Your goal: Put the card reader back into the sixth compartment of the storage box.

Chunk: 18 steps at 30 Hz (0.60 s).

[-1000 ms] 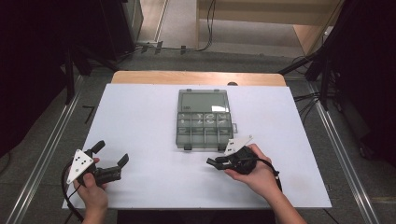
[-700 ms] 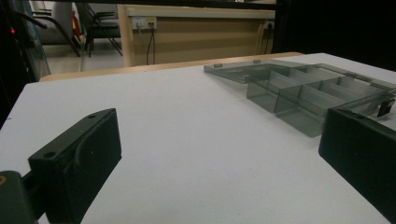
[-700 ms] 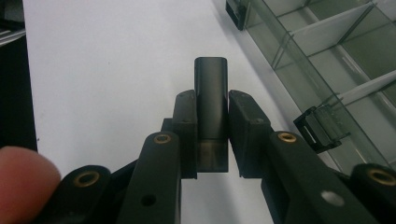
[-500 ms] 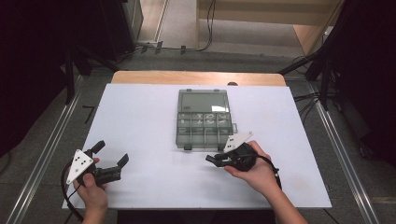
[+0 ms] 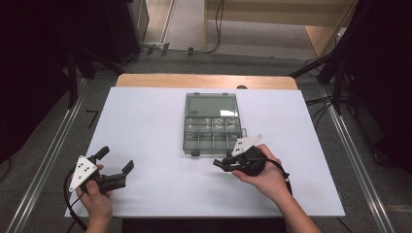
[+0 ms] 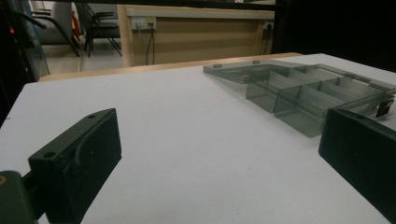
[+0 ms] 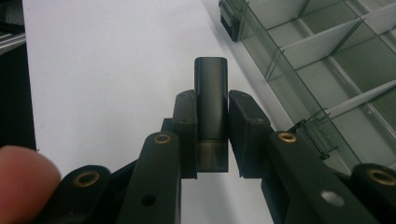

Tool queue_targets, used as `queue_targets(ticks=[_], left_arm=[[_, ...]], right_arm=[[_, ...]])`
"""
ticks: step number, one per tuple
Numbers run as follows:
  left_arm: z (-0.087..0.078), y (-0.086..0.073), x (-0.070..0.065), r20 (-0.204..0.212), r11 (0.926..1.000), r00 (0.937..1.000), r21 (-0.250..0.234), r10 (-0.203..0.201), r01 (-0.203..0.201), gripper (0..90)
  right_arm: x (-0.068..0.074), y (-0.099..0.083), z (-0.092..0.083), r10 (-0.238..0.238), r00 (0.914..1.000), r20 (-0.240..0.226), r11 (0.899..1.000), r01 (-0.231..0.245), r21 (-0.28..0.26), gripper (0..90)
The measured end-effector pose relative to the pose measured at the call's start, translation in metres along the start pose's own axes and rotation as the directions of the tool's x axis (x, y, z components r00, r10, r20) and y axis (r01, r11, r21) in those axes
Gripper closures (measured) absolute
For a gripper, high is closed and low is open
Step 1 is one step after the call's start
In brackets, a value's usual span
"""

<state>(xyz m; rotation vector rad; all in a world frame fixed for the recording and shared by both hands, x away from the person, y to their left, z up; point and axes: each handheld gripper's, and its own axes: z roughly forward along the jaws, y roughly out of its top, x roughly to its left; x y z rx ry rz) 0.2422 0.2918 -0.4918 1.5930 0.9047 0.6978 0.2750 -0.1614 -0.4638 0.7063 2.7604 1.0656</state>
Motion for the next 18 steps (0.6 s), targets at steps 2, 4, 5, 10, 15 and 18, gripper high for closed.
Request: queue_targets(ticks=[2,4,5,10,15,18], left_arm=[[0.0000,0.0000,0.0000,0.000,1.0000,1.0000,0.000,0.000,0.000,0.0],[0.0001,0.0000,-0.0001,0.001,1.0000,1.0000,0.000,0.000,0.000,0.0],[0.0000,0.0000,-0.0001,0.001,1.0000,1.0000,0.000,0.000,0.000,0.0],[0.0001,0.0000,-0.0001,0.001,1.0000,1.0000,0.000,0.000,0.000,0.0],[0.0002,-0.0001,-0.0001,0.001,1.0000,1.0000,0.001,0.000,0.000,0.0],[0.0003,0.0000,-0.0003,0.002,1.0000,1.0000,0.001,0.005,-0.005,0.0]], right_arm=[[-0.0008,0.0007,-0.0001,-0.001,1.0000,-0.002,1.000,0.001,-0.001,71.5],[-0.0013,0.0016,0.0001,0.005,1.0000,0.001,1.000,-0.005,-0.001,71.5],[-0.0015,0.0019,0.0002,0.006,1.0000,-0.001,1.000,-0.006,-0.001,71.6],[-0.0023,0.0033,0.0004,0.011,0.9999,-0.005,1.000,-0.011,-0.003,71.6],[-0.0048,0.0067,0.0007,0.015,0.9999,-0.005,1.000,-0.015,-0.006,71.5],[-0.0051,0.0086,0.0005,0.015,0.9999,-0.004,1.000,-0.015,-0.010,71.5]])
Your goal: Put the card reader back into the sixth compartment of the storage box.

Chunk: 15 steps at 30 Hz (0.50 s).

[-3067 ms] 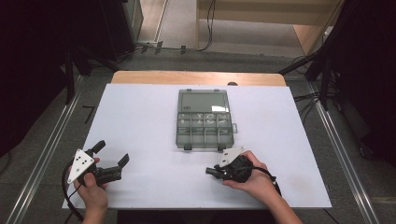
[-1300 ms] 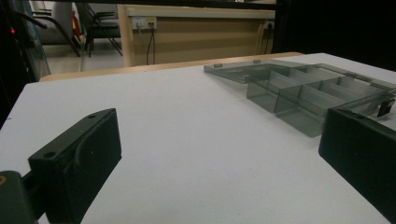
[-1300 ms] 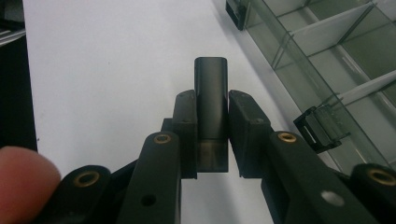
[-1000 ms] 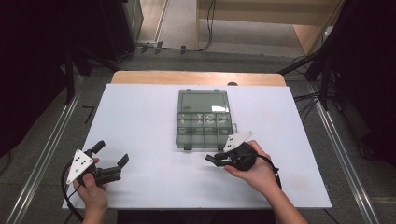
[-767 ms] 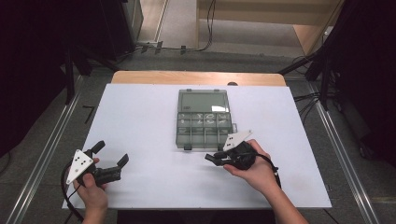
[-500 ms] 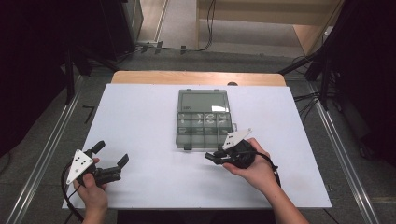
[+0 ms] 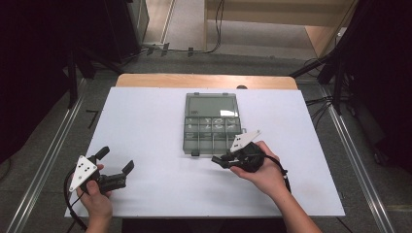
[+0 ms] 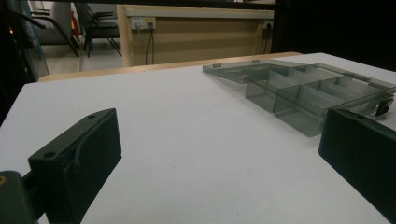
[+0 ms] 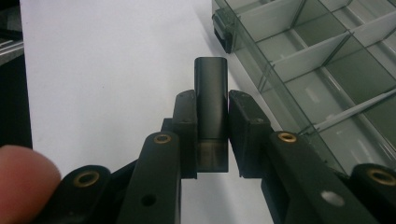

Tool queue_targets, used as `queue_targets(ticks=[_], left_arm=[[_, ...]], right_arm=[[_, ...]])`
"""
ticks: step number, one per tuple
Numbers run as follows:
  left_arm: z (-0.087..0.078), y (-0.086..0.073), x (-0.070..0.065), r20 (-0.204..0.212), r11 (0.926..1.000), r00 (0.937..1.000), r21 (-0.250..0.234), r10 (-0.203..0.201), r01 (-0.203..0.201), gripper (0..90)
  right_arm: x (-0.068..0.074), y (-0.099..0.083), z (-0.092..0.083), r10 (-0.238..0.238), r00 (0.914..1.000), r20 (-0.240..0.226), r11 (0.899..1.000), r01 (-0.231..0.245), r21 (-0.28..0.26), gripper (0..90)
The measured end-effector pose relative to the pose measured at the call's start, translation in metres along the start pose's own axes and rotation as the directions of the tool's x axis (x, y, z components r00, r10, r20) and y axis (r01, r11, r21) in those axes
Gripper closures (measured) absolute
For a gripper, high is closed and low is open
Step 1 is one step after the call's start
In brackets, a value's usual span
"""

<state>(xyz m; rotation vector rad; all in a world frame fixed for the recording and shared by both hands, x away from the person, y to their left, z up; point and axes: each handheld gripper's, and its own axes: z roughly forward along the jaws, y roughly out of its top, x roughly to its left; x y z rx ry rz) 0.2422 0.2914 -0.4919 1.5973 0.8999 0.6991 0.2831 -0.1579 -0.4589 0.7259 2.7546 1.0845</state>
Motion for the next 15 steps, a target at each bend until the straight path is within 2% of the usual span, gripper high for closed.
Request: queue_targets(ticks=[15], left_arm=[[0.0004,0.0001,0.0000,0.003,1.0000,1.0000,0.000,0.000,0.000,0.0]], right_arm=[[-0.0044,0.0076,-0.0003,0.009,0.9999,0.013,1.000,-0.009,0.000,71.5]])
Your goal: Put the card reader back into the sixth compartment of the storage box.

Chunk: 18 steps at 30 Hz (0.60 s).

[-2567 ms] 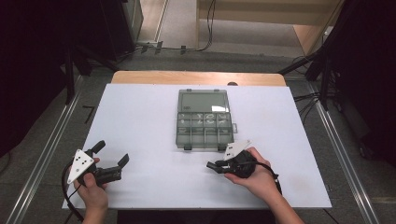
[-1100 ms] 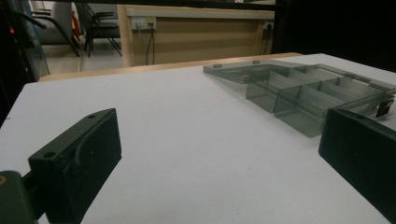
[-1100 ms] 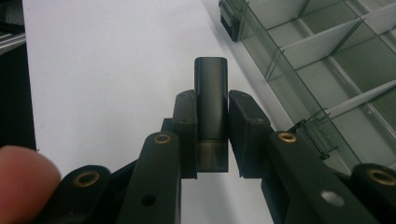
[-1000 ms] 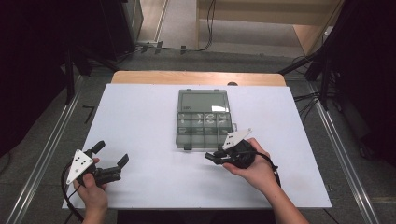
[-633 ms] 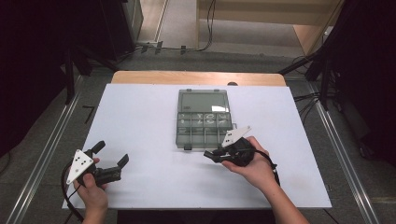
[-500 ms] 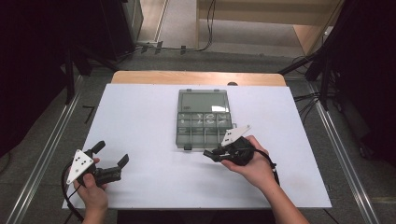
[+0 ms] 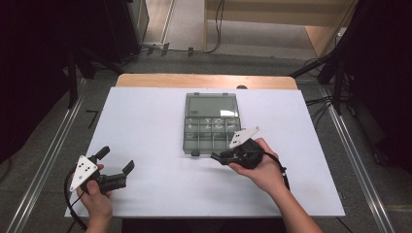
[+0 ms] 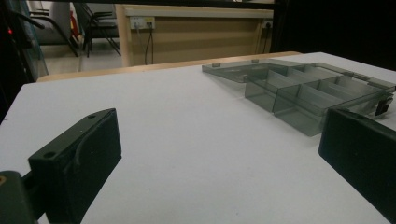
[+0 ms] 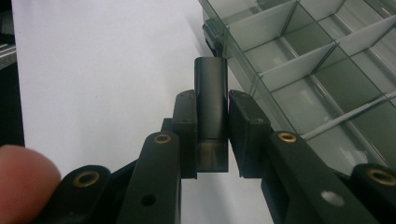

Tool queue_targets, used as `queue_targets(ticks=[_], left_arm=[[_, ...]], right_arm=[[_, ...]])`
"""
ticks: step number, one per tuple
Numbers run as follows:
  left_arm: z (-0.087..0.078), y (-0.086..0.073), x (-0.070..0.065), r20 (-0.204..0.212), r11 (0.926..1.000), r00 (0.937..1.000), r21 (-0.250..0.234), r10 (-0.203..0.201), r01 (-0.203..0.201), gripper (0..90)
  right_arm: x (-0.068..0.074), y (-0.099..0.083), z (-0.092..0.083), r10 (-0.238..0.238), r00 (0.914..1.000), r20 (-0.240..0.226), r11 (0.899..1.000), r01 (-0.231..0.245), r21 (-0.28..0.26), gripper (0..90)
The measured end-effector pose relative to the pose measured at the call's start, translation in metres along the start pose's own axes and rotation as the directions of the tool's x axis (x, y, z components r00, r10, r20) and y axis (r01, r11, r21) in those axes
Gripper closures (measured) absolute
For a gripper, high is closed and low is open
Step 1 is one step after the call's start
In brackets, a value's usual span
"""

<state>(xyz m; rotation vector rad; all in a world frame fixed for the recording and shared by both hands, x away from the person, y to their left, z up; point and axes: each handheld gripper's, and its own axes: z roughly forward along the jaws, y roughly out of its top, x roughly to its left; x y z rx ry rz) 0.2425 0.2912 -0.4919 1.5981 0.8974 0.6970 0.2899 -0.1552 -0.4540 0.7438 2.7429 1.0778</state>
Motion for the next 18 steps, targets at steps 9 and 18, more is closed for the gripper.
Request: queue_targets(ticks=[9,18], left_arm=[[-0.0004,0.0000,0.0003,0.001,1.0000,1.0000,-0.001,-0.001,0.001,0.0],[-0.0004,-0.0001,0.0004,0.001,1.0000,1.0000,-0.001,-0.003,0.003,0.0]], right_arm=[[-0.0024,0.0039,0.0022,0.005,1.0000,0.001,1.000,-0.005,0.000,71.5],[-0.0063,0.0078,0.0028,0.018,0.9998,0.003,1.000,-0.018,-0.001,71.5]])
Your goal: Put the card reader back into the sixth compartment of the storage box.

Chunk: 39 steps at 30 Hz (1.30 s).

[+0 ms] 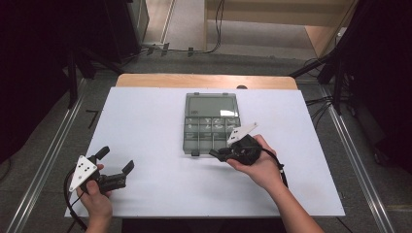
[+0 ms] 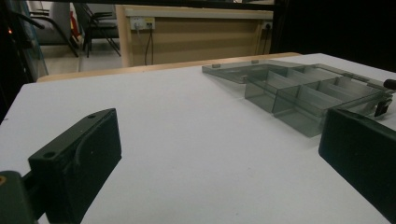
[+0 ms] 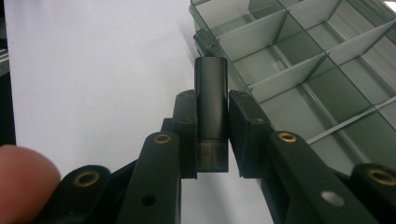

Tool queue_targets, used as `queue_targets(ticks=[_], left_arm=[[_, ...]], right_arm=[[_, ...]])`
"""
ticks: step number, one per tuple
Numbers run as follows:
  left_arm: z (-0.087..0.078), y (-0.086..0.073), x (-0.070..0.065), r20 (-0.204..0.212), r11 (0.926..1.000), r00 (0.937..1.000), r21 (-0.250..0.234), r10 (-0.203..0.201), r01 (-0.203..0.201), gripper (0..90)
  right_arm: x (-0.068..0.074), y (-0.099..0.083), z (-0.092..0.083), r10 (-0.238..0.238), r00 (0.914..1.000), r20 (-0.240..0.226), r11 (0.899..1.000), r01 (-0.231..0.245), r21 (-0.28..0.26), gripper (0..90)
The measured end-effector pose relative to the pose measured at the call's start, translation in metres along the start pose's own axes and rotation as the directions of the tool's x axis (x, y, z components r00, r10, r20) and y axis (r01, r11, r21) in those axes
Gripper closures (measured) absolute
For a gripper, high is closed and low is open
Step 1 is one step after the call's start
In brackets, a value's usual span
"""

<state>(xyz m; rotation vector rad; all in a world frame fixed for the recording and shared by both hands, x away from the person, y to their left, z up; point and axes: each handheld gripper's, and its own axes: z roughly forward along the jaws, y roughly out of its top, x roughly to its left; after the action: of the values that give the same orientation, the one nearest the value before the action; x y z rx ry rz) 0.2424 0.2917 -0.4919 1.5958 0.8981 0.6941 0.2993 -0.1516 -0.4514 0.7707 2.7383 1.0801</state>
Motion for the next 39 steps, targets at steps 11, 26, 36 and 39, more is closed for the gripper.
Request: queue_targets(ticks=[11,26,36,39], left_arm=[[0.000,0.000,0.000,0.001,1.0000,1.0000,-0.001,-0.003,0.003,0.0],[0.000,0.000,0.000,0.002,1.0000,1.0000,0.000,-0.004,0.004,0.0],[0.000,0.000,0.000,0.002,1.0000,1.0000,0.002,-0.006,0.006,0.0],[0.000,0.000,0.000,0.001,1.0000,1.0000,0.002,-0.006,0.006,0.0]], right_arm=[[-0.003,0.009,0.003,0.003,1.0000,0.006,1.000,-0.003,0.000,71.5],[-0.010,0.015,0.007,0.032,0.9994,0.012,0.999,-0.031,-0.006,71.5],[-0.015,0.020,0.010,0.063,0.9976,0.027,0.998,-0.063,-0.016,71.5],[-0.016,0.022,0.011,0.071,0.9970,0.031,0.997,-0.071,-0.018,71.4]])
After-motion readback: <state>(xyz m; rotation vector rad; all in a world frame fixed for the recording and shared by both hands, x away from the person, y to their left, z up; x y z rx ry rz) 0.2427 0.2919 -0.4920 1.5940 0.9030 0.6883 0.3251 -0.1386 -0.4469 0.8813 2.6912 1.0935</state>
